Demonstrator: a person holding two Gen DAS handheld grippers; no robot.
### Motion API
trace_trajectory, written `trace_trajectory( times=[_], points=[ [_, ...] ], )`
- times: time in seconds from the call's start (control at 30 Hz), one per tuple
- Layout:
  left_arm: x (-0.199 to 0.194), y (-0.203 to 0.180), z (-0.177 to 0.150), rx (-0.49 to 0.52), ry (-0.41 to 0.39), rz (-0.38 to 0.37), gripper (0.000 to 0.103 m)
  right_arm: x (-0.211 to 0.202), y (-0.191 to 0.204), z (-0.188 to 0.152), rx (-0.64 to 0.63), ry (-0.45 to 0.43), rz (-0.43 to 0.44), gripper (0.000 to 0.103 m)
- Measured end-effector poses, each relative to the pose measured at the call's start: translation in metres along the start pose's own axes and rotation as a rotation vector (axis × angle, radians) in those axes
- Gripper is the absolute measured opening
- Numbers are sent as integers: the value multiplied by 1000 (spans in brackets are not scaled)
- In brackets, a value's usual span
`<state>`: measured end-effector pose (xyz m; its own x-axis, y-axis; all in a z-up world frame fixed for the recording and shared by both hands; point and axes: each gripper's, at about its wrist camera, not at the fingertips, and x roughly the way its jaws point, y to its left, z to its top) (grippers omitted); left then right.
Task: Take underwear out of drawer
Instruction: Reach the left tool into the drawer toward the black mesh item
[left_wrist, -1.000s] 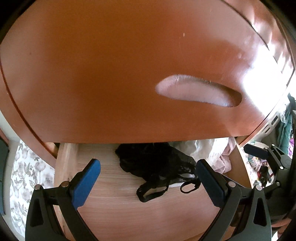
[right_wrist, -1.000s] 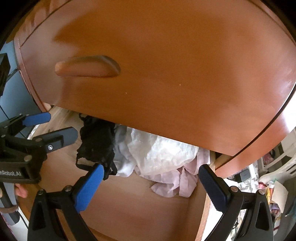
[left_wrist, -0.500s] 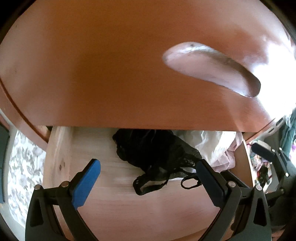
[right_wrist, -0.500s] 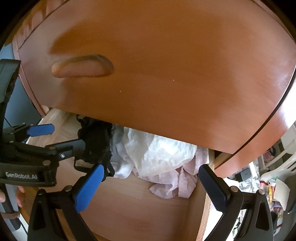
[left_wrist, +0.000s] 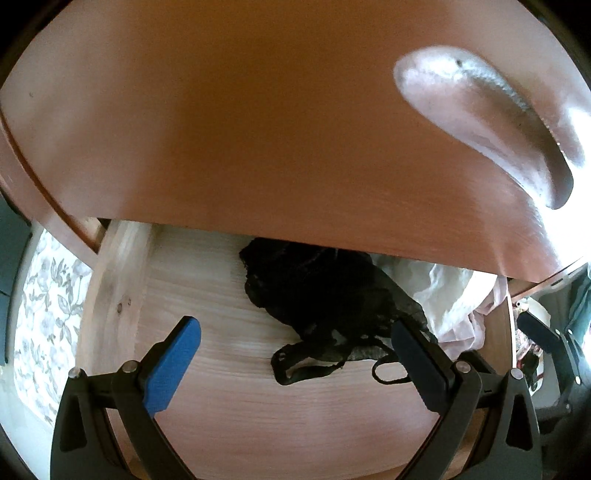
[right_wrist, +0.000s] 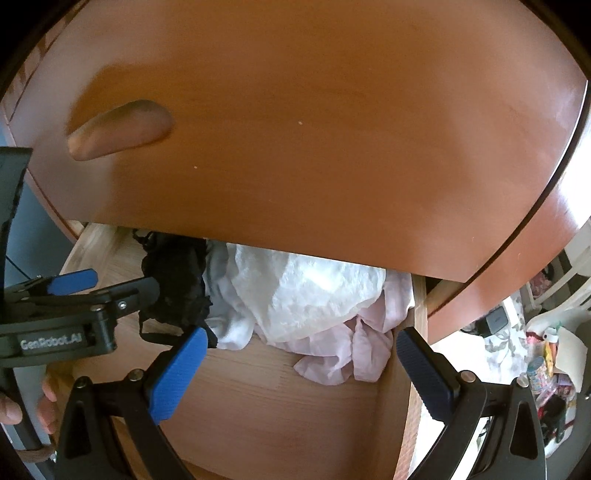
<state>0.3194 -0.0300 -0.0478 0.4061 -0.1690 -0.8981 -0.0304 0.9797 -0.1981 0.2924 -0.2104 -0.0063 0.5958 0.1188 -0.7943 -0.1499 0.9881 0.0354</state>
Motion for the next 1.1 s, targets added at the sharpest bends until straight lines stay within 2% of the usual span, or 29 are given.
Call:
trace_trajectory(
  times=[0.1, 0.37, 0.43, 0.5, 0.63, 0.7, 0.73, 0.8, 0.9, 1.1],
  points=[
    [5, -6, -1, -9, 15, 7, 103, -1, 5, -1, -22, -11, -10, 103],
    [22, -8, 9, -61, 49, -57, 102, 0, 15, -3, -49, -13, -22, 103],
    [25, -8, 10, -75, 53, -50, 99, -1, 15, -3, -46, -14, -21, 103],
    [29, -11, 12, -85, 61, -53, 82, 0, 15, -3, -44, -15, -17, 103],
    [43, -6, 15, -134, 104, -70, 72, -1, 14, -2, -46, -15, -17, 103],
    [48, -10, 14, -144, 111, -74, 52, -2, 14, -2, -49, -16, -15, 103],
    [50, -10, 14, -144, 113, -74, 48, -2, 14, -2, -50, -16, -14, 103],
    [51, -9, 14, -154, 115, -72, 29, -2, 14, -2, -49, -15, -11, 103],
    [53, -4, 12, -186, 113, -92, 12, -2, 13, -2, -45, -15, -12, 103],
    [37, 7, 10, -181, 61, -104, 4, -2, 13, -2, -46, -12, -10, 103]
  ],
)
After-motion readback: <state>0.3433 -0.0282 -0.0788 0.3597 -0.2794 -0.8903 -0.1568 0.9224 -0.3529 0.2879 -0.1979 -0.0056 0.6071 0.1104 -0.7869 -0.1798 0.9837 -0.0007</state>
